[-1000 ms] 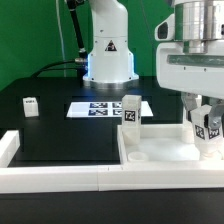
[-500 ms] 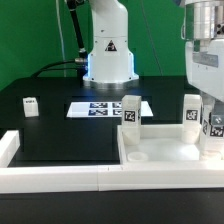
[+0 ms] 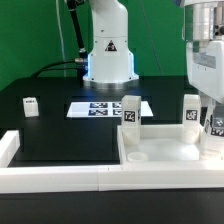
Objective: Assemble square table
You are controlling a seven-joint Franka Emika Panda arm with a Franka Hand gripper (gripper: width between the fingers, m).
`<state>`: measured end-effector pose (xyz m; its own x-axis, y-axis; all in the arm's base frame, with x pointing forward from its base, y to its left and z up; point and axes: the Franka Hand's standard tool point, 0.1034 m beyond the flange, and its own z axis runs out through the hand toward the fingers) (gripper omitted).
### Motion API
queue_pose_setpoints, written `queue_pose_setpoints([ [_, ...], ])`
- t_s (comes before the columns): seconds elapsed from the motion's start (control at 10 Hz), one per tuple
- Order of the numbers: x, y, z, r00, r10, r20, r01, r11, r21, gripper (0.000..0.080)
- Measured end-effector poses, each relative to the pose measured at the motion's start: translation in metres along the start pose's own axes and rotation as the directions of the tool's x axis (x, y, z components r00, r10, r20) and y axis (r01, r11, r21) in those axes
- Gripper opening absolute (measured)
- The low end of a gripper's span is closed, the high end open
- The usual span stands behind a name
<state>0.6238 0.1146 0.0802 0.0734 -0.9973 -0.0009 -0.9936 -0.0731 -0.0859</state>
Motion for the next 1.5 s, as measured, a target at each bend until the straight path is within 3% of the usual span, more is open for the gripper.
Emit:
queue_pose_setpoints([
  [0.1,-0.002,-0.002,0.000,0.996,-0.092,-0.020,0.091,0.995,-0.032,0.0592],
  [0.2,-0.006,-0.002,-0.001,0.993,-0.118,-0.018,0.118,0.993,-0.014,0.0638],
  [0.5,-0.004,-0.001,0.000,0.928,-0.372,-0.024,0.371,0.928,-0.027,0.0646],
  [0.8,-0.022,0.002,-0.003,0.696,-0.715,-0.063,0.709,0.699,-0.095,0.0649],
  [1.1,-0.019,0.000,-0.003,0.530,-0.846,-0.052,0.840,0.533,-0.103,0.0649],
  [1.2,-0.021,-0.003,-0.001,0.378,-0.922,-0.084,0.917,0.386,-0.103,0.0649],
  [1.3,-0.027,0.000,0.002,0.326,-0.940,-0.100,0.934,0.337,-0.119,0.0649],
  [1.4,-0.027,0.001,0.002,0.340,-0.936,-0.095,0.930,0.349,-0.115,0.0649],
  [1.5,-0.026,0.001,0.002,0.341,-0.935,-0.096,0.929,0.351,-0.115,0.0525],
])
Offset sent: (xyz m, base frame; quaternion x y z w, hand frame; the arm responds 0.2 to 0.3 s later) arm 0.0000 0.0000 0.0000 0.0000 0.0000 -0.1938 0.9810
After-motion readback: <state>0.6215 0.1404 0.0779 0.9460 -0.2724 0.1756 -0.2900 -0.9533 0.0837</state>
